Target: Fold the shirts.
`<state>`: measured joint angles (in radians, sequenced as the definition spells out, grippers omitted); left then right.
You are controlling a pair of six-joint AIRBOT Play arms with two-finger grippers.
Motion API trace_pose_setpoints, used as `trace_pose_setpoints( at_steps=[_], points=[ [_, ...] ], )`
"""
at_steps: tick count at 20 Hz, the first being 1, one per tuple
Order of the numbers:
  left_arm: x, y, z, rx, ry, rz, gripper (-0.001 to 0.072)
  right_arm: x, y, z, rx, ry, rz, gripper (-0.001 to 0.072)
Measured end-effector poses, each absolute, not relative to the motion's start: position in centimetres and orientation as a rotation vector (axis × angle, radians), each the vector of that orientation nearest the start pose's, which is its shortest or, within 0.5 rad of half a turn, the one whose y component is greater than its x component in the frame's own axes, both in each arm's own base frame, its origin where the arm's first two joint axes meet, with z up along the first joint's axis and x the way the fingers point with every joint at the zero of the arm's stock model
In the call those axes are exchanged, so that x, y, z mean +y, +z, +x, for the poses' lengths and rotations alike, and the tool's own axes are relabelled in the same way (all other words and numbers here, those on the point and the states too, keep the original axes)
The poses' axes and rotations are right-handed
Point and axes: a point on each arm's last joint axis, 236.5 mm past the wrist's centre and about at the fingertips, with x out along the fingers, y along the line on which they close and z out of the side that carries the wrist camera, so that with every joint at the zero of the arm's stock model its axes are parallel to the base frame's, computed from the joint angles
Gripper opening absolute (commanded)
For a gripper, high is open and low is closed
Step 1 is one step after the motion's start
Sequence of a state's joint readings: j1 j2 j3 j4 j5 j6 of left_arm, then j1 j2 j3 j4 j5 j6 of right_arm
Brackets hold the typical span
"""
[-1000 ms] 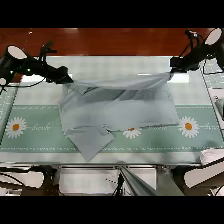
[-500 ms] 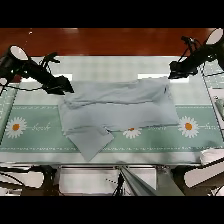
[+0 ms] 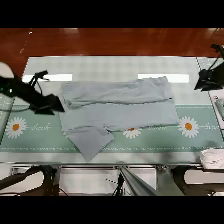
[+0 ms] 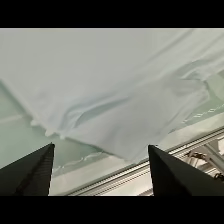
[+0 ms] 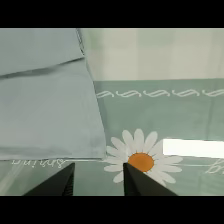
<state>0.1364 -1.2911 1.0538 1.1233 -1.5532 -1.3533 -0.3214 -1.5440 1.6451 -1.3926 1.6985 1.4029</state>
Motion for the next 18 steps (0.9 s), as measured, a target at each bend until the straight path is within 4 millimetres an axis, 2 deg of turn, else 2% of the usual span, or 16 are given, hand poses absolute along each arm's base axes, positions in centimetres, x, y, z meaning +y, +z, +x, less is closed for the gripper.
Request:
trace_pose_setpoints(
  at_steps=[2, 4, 6, 9, 13, 18],
  points=[
    [-6.1, -2.5, 24.5, 1.665, -0.358, -0.427, 0.0671, -7.8, 4.3, 35.8, 1.501, 0.080, 0.334, 0.0392],
    [-6.6, -4.0, 21.9, 1.663, -0.354, -0.504, 0.0671, -7.4, 3.3, 34.8, 1.464, 0.118, 0.403, 0.0392],
    [-7.3, -5.5, 20.2, 1.659, -0.350, -0.567, 0.0669, -6.9, 2.4, 34.3, 1.425, 0.140, 0.445, 0.0392],
    [-9.0, -6.9, 19.5, 1.620, -0.360, -0.645, 0.0665, -6.2, 1.5, 34.3, 1.378, 0.162, 0.484, 0.0392],
    [-11.0, -8.0, 20.0, 1.569, -0.379, -0.649, 0.0664, -5.6, 1.4, 34.8, 1.330, 0.180, 0.513, 0.0392],
    [-13.2, -9.6, 19.3, 1.631, -0.408, -0.666, 0.0663, -5.3, 1.5, 35.2, 1.306, 0.192, 0.529, 0.0392]
  ],
)
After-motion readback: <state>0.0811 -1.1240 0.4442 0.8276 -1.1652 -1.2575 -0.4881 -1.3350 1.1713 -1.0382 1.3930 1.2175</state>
